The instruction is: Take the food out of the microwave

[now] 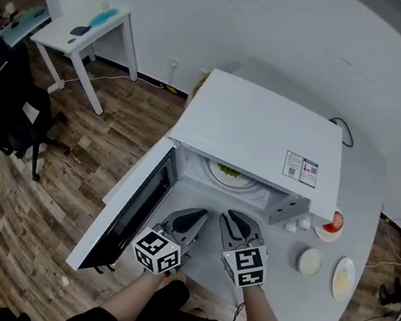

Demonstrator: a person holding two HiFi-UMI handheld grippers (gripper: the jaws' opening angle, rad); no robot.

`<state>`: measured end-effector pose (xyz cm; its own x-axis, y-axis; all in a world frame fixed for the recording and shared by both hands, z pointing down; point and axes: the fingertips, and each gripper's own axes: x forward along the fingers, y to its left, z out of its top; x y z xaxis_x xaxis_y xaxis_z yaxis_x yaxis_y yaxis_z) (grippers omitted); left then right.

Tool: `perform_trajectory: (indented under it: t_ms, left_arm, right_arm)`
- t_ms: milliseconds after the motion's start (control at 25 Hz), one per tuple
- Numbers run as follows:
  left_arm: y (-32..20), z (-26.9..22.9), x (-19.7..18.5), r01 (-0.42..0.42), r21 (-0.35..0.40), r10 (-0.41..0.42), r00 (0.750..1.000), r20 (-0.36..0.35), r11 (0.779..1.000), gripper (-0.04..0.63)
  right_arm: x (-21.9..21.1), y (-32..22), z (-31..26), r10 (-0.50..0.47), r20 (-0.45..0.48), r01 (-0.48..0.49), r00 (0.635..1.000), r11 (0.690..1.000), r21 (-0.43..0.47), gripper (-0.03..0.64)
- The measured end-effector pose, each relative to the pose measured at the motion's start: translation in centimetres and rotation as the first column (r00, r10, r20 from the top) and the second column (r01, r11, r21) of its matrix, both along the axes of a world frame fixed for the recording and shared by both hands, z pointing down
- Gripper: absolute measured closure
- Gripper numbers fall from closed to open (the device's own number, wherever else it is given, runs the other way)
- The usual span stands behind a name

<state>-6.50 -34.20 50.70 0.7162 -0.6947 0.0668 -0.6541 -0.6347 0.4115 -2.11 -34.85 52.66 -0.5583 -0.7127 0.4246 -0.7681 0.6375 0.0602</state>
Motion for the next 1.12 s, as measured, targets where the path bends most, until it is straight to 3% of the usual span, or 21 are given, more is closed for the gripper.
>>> perform_trajectory:
  t_ms: [320,600,840,1120]
  left_arm:
    - [-1.2,0.8,-0.4,0.02,0.041,-0.02,1.0,0.011,0.999,0.581]
    - [-1.5,1.7,-0.2,0.032,0.04,-0.032,0.999,0.003,0.999,0.581]
    - [-1.7,1.9,0.0,0.043,0.039,-0.043,0.999,-0.008,0.998,0.581]
    - [-1.7,1.7,-0.4,0.067,0.048,-0.066,0.998,-0.005,0.997,0.581]
  right_arm:
    - [-0.6,-3.6,1.0,-0.019,-0.271,0.047,0.962,0.994,0.098,0.558]
    - [-0.4,-6.6,1.7,-0.001,-0.416,0.061,0.91,0.99,0.131,0.554]
    - [-0.1,-8.5,3.1,-0.009,-0.551,0.097,0.834,0.987,0.13,0.514]
    - [-0.8,-9.8,4.5,-0.09,-0.637,0.172,0.766,0.983,0.067,0.503]
